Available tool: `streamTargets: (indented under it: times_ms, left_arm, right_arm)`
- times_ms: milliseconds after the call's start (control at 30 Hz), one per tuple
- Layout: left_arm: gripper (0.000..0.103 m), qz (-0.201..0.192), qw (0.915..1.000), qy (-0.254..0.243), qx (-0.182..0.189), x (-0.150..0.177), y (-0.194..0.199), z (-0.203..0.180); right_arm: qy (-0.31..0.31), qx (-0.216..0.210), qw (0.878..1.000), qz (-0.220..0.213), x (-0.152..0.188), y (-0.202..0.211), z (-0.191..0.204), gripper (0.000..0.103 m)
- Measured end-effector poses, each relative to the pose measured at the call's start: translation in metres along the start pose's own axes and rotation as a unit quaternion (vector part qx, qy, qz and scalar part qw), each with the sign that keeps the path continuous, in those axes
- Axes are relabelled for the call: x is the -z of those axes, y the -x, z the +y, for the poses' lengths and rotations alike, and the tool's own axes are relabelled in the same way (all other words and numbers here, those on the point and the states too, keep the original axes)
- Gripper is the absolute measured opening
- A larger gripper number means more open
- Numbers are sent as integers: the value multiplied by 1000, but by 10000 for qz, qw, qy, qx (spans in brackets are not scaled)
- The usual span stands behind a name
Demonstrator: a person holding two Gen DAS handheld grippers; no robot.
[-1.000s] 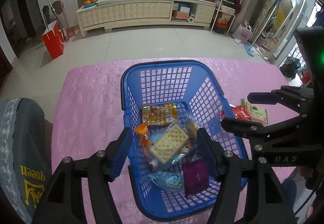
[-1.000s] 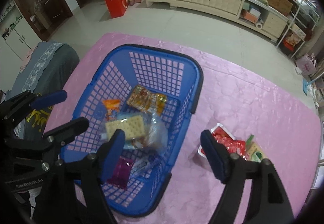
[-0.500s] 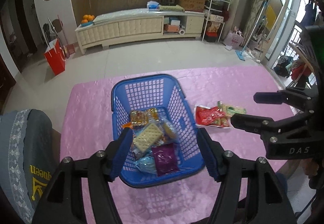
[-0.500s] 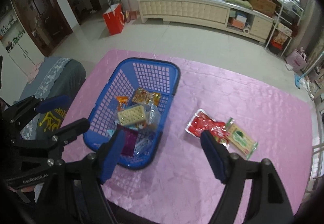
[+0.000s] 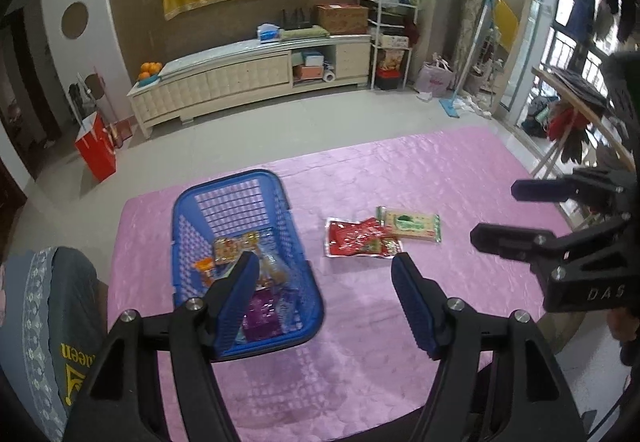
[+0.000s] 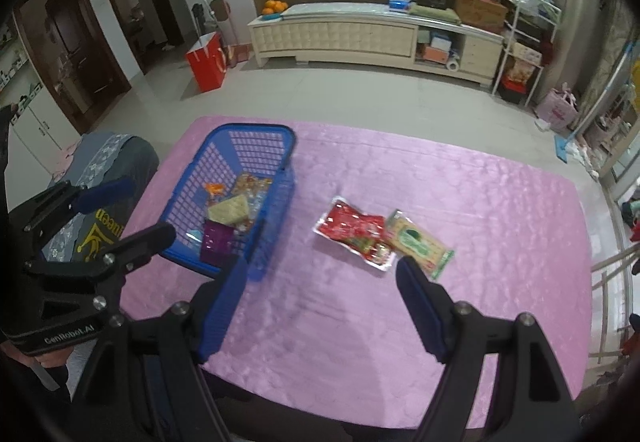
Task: Organize snacks
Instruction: 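Move both tools away from the basket toward the red packet and green cracker pack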
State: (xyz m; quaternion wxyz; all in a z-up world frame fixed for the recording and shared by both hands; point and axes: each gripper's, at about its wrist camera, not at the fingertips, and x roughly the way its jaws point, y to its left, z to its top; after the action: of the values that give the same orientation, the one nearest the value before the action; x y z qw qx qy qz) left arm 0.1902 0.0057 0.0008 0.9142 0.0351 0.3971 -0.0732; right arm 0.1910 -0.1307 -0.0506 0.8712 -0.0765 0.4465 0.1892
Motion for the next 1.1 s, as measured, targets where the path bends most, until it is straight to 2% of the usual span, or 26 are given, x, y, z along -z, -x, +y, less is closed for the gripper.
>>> streamTargets:
  times_ms: [200,567,967,1100]
  left_arm:
    - [67,114,9996,-229,90,-2,-25,-32]
    - [67,382,9984,-381,140,-2,-100,-76]
    - [66,933,9926,-777,48,11,-191,-98]
    - [60,1094,9902,-872,-1,11,-215,-99]
  right_arm:
    - [49,159,9998,118,15,-8,-37,81]
    - [295,357,9978,473,36,-53,-95,81]
    - [870,163,9925,843,43,-136,-121,81]
    - [1031,149,9914,793,36,-157,-128,81]
